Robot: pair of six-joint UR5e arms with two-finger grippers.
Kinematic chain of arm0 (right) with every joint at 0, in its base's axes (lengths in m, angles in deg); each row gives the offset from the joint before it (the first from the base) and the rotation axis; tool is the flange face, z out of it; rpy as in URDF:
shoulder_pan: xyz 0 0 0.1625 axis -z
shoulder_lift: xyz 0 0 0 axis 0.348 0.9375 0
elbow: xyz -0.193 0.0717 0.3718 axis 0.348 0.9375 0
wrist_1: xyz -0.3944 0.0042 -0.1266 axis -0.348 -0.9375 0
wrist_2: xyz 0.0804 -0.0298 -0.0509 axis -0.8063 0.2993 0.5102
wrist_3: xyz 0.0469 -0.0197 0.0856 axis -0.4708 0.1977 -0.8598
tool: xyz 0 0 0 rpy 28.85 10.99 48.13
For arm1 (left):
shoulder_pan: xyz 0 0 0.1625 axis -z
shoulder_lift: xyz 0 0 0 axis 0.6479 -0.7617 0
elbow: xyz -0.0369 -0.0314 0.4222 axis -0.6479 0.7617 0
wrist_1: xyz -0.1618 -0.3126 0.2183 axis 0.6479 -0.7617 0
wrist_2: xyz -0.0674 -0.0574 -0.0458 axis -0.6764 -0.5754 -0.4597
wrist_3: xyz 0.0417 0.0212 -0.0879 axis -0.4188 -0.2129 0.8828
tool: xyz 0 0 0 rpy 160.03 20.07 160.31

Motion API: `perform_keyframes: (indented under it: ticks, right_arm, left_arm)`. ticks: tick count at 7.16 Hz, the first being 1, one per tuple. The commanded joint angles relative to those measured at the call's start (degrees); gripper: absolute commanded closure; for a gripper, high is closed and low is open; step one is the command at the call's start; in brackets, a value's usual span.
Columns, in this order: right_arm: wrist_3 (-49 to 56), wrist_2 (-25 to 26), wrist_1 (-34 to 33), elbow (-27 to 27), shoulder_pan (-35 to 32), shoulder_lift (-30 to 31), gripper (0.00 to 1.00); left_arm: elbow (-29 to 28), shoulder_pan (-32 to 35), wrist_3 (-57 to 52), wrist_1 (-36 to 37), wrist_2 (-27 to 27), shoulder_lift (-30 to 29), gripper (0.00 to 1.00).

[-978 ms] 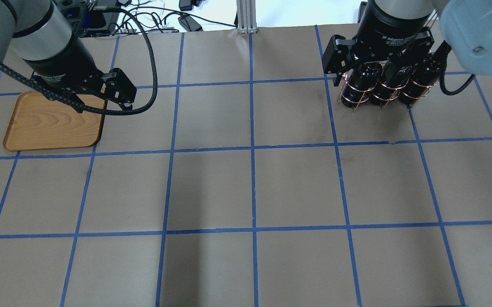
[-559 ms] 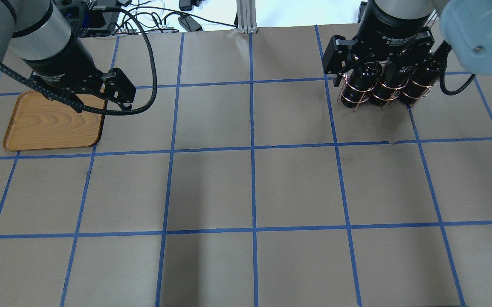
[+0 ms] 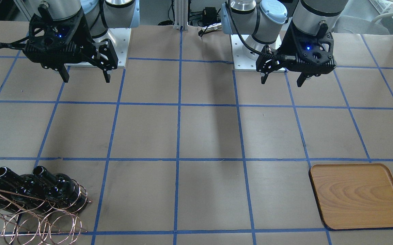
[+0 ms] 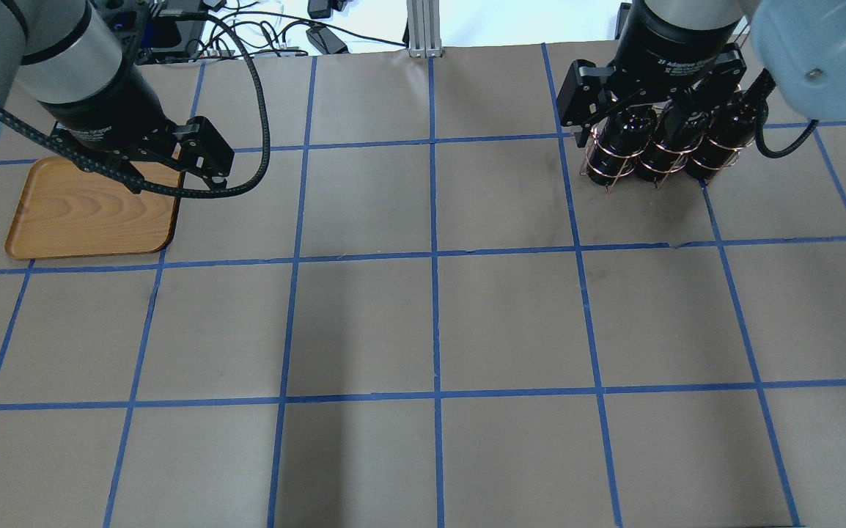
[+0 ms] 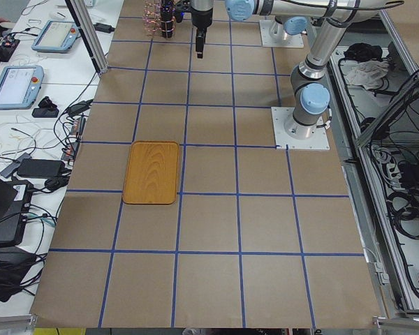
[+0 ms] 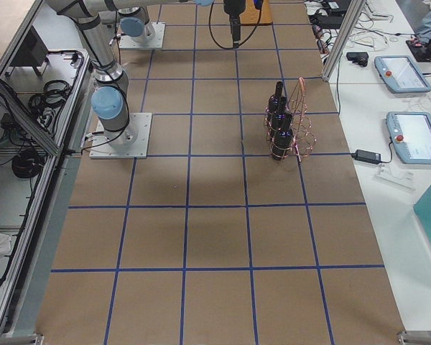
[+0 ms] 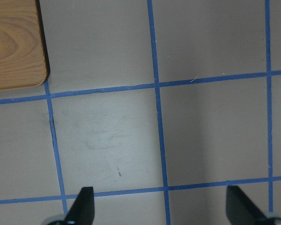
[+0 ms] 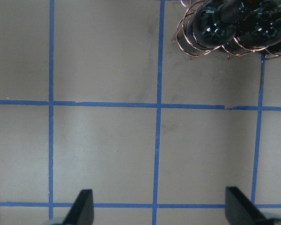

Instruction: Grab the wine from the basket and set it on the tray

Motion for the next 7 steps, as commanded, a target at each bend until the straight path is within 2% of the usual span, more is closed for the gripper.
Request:
perform_keyframes:
  ticks: [1,3,5,7]
  right_arm:
    - [0.09,0.14,0.24,3.49,0.60,-2.95,0.00]
    - [7.61,-0.12,-0.28,8.68,6.37,-9.36,0.00]
    - [17.37,-0.56,-0.90,10.98,13.49,-13.24,0.00]
    - [19.96,-0.12,-4.93,11.34,15.63,-17.10,0.00]
  left_arm:
    - [0.00,0.00,0.00,0.00,-0.17,-0.08,0.00]
    - [0.00,0.00,0.00,0.09,-0.17,-0.08,0.00]
    - [0.00,0.00,0.00,0.09,-0.17,0.01,0.00]
    - [0.00,0.00,0.09,0.09,-0.43,-0.25,0.00]
